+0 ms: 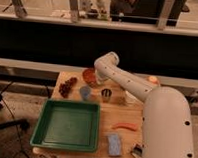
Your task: Place fork in red bowl
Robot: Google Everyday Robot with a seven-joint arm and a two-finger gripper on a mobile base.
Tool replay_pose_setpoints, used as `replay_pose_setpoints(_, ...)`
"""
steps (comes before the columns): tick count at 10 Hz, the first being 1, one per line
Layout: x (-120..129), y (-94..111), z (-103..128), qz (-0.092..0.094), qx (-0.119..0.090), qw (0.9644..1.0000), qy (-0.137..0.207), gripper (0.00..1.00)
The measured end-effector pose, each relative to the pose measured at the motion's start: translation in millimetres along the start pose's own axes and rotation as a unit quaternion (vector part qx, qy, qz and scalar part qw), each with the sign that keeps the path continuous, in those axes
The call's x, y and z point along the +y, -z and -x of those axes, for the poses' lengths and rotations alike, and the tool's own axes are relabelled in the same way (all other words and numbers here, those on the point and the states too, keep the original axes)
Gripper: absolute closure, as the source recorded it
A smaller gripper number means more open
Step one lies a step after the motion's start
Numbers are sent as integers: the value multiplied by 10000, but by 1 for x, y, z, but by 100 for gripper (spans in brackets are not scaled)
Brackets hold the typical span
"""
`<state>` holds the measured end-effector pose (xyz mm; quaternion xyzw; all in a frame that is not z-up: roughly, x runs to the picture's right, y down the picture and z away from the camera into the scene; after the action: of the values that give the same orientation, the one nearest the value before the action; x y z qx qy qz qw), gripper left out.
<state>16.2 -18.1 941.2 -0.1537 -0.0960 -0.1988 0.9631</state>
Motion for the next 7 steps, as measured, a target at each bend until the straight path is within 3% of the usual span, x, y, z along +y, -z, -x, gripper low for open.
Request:
replay_pose_setpoints(3,-5,4,2,-137,32,9999,-10,64)
replay_pose_setpoints(4,-9,7,3,-228,24,9997,-6,67)
replay_pose_setpoints(7,-23,13,10,-437,-14,9990,67,95)
